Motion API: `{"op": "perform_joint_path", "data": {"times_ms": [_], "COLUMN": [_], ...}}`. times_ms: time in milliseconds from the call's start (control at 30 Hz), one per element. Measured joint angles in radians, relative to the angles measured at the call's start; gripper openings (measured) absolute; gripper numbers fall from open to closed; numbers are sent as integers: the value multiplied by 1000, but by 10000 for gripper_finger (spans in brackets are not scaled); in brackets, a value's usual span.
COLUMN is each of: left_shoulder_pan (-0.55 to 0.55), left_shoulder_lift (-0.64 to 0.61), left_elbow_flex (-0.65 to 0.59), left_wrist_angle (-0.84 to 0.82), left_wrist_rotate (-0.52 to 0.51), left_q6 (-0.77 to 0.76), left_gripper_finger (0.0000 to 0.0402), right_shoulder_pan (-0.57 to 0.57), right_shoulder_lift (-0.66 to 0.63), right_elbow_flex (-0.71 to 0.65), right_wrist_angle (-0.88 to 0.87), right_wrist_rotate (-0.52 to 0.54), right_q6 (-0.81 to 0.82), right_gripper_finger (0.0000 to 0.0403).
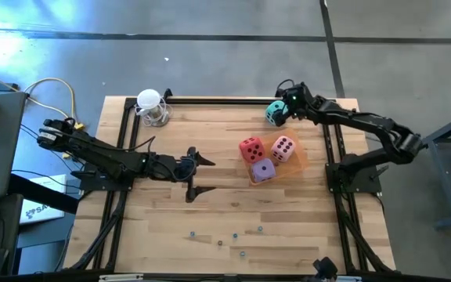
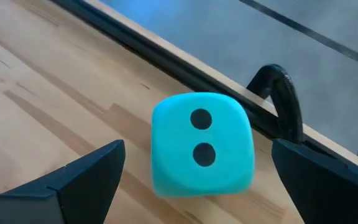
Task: Pick & Place Dice
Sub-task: Put the large blue dice into the orange bin
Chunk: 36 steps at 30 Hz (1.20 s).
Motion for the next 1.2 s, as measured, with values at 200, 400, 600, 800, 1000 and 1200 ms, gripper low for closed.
{"op": "perform_joint_path", "data": {"times_ms": [200,400,600,800,1000,1200], "left_shoulder_pan": [3,3,3,3,3,3], "left_shoulder_lift": [0,0,0,0,0,0], "left_elbow_flex": [0,0,0,0,0,0], "left_wrist_angle": [0,0,0,0,0,0], "left_wrist_rotate": [-1,0,0,0,0,-1], "left_q6": [0,0,0,1,2,2], "left_gripper_finger": [400,400,400,400,400,400], "right_shoulder_pan": [-6,-6,-13,-16,-42,-50], "right_shoulder_lift": [55,79,80,80,111,155], "right_elbow_flex": [0,0,0,0,0,0], "right_wrist_angle": [40,74,78,78,78,86], "right_wrist_rotate": [-12,-15,-7,-16,-48,-65], "right_q6": [-35,-45,-65,-92,-98,-124], "right_gripper_finger": [396,396,396,396,396,396]}}
